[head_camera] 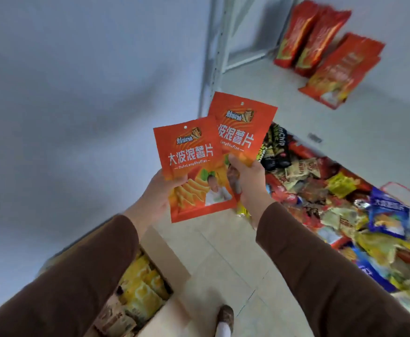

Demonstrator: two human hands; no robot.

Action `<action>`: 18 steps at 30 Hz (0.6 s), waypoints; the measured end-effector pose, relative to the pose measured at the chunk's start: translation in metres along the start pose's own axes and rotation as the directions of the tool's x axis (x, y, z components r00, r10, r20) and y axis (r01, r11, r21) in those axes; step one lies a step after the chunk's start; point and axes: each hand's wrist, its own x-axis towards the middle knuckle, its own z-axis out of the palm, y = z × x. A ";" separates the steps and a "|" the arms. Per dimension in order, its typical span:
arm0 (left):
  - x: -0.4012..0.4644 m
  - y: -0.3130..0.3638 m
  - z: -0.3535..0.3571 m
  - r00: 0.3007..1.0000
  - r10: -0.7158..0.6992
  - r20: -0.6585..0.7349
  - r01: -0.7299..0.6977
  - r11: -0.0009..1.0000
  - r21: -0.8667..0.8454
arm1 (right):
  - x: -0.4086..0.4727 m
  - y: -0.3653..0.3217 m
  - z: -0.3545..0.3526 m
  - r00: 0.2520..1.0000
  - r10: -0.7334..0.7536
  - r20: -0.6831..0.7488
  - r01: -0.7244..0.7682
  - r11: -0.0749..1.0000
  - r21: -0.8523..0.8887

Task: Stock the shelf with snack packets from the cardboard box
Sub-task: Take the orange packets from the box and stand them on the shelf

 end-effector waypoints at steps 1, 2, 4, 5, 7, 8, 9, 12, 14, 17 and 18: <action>0.008 0.011 0.024 0.999 0.012 0.041 -0.013 1.000 0.016 | 0.005 -0.017 -0.025 0.999 -0.021 -0.035 0.021 1.000 0.001; 0.023 0.021 0.059 0.996 0.020 0.089 -0.024 0.999 0.039 | 0.014 -0.038 -0.062 0.995 -0.047 -0.086 0.048 0.999 0.013; 0.044 0.033 0.097 0.988 0.035 0.151 -0.050 0.995 0.091 | 0.028 -0.062 -0.104 0.985 -0.075 -0.152 0.074 0.997 -0.014; 0.059 0.039 0.124 0.982 0.041 0.187 -0.063 0.991 0.116 | 0.038 -0.076 -0.131 0.976 -0.096 -0.194 0.091 0.995 -0.037; 0.091 0.049 0.182 0.977 0.046 0.211 -0.078 0.986 0.146 | 0.060 -0.100 -0.191 0.956 -0.135 -0.260 0.130 0.991 -0.038; 0.107 0.054 0.210 0.975 0.057 0.214 -0.091 0.985 0.150 | 0.071 -0.112 -0.219 0.944 -0.155 -0.291 0.150 0.988 -0.038; 0.122 0.060 0.239 0.974 0.064 0.219 -0.100 0.982 0.159 | 0.081 -0.123 -0.245 0.930 -0.169 -0.325 0.165 0.986 -0.039; 0.163 0.074 0.309 0.979 0.058 0.196 -0.102 0.970 0.219 | 0.109 -0.145 -0.315 0.894 -0.176 -0.412 0.181 0.983 -0.026; 0.190 0.082 0.341 0.982 0.046 0.183 -0.095 0.959 0.268 | 0.128 -0.153 -0.349 0.884 -0.158 -0.440 0.170 0.985 -0.014; 0.231 0.096 0.371 0.982 0.042 0.184 -0.100 0.942 0.320 | 0.155 -0.160 -0.382 0.867 -0.139 -0.478 0.175 0.984 0.030; 0.245 0.101 0.378 0.982 0.034 0.188 -0.096 0.939 0.332 | 0.163 -0.161 -0.387 0.863 -0.130 -0.488 0.177 0.983 0.053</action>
